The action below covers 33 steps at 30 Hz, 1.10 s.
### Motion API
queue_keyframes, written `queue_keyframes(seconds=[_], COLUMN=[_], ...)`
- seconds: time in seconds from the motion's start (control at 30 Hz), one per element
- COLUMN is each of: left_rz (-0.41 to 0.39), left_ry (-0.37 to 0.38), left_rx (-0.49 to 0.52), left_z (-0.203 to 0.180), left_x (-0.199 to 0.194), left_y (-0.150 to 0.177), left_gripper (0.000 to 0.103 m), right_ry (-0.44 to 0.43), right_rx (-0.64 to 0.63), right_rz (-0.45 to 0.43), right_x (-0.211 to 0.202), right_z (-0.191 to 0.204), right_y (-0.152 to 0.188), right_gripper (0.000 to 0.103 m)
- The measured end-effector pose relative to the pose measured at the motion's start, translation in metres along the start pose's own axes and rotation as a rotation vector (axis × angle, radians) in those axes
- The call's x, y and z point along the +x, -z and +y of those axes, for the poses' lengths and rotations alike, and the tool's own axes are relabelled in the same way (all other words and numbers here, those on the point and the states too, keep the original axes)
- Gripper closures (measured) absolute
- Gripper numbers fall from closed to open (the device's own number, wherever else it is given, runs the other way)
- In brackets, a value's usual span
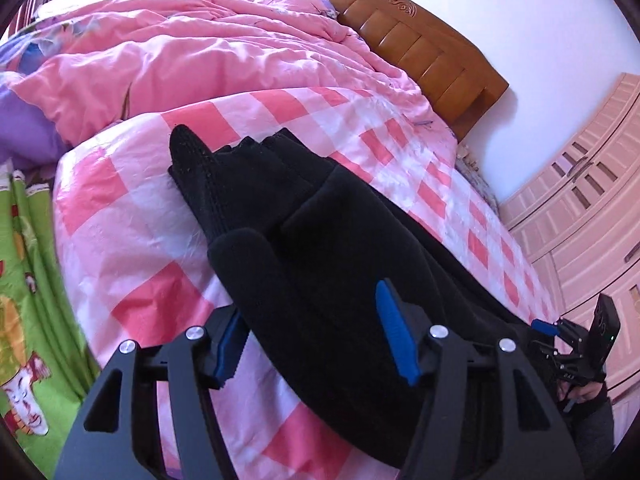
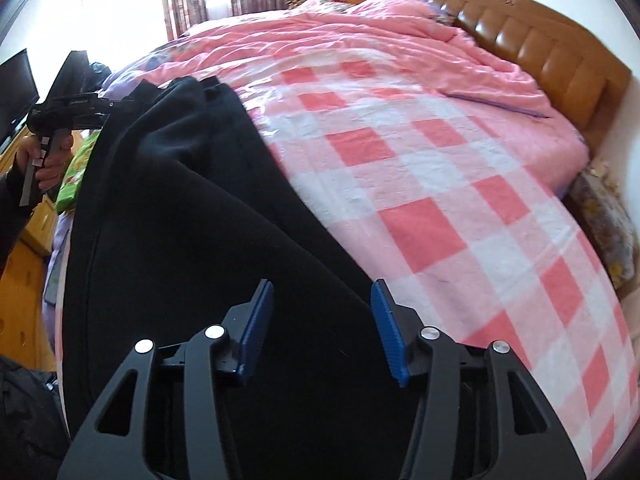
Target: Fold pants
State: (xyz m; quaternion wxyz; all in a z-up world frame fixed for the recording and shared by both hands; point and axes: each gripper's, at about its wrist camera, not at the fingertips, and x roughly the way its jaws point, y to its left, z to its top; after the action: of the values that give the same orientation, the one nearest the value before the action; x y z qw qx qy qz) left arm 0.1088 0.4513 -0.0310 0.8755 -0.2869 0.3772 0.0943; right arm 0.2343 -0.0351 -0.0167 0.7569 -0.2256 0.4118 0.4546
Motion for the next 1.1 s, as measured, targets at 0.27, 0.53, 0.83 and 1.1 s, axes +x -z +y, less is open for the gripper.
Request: queue_keyframes(seconds=[0.27, 0.53, 0.83, 1.1], left_rz=[-0.023, -0.186, -0.462, -0.134], left_ry=[0.052, -0.018, 0.089, -0.1], left_rx=[-0.113, -0.003, 0.155, -0.035], left_z=[0.022, -0.012, -0.067, 0.016], left_x=[0.004, -0.019, -0.075, 0.038], left_y=[-0.006, -0.008, -0.036, 0.002], left_gripper=[0.045, 0.096, 0.096, 0.095], right_ry=[-0.009, 0.134, 0.283, 0.224], right_rx=[-0.067, -0.077, 0.035, 0.042], right_rz=[-0.012, -0.138, -0.315, -0.093], right_x=[0.004, -0.016, -0.074, -0.009], right_z=[0.005, 0.02, 0.003, -0.003], right_y=[0.0, 0.014, 0.007, 0.01], right_gripper=[0.085, 0.097, 0.097, 0.09])
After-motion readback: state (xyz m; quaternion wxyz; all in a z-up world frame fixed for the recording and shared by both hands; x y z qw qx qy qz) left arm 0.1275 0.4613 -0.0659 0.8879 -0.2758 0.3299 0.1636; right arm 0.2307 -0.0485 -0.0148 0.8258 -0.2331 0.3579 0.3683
